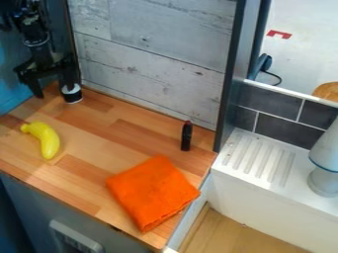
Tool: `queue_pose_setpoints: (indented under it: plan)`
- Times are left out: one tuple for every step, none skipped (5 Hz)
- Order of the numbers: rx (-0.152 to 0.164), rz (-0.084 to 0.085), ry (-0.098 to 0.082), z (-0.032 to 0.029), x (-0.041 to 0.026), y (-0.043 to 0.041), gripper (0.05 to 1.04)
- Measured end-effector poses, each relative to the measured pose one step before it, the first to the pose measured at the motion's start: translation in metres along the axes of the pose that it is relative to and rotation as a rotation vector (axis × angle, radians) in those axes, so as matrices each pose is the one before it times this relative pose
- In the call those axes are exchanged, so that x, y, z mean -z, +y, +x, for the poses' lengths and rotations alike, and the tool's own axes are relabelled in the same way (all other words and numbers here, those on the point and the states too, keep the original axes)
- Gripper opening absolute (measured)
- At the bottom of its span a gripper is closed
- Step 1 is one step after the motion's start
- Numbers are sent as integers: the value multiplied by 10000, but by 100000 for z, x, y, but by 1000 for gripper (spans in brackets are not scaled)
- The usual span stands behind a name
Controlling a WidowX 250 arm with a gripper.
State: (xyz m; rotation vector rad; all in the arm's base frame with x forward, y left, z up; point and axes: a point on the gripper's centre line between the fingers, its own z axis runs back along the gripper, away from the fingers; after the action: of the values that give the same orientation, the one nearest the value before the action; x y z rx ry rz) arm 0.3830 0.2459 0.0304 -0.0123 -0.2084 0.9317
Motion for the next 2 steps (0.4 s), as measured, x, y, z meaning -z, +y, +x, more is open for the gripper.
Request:
queue_pose_setpoints:
  plan:
    - [-123,214,38,259,1185,123,1001]
    - [90,64,-171,255,236,-961,1001]
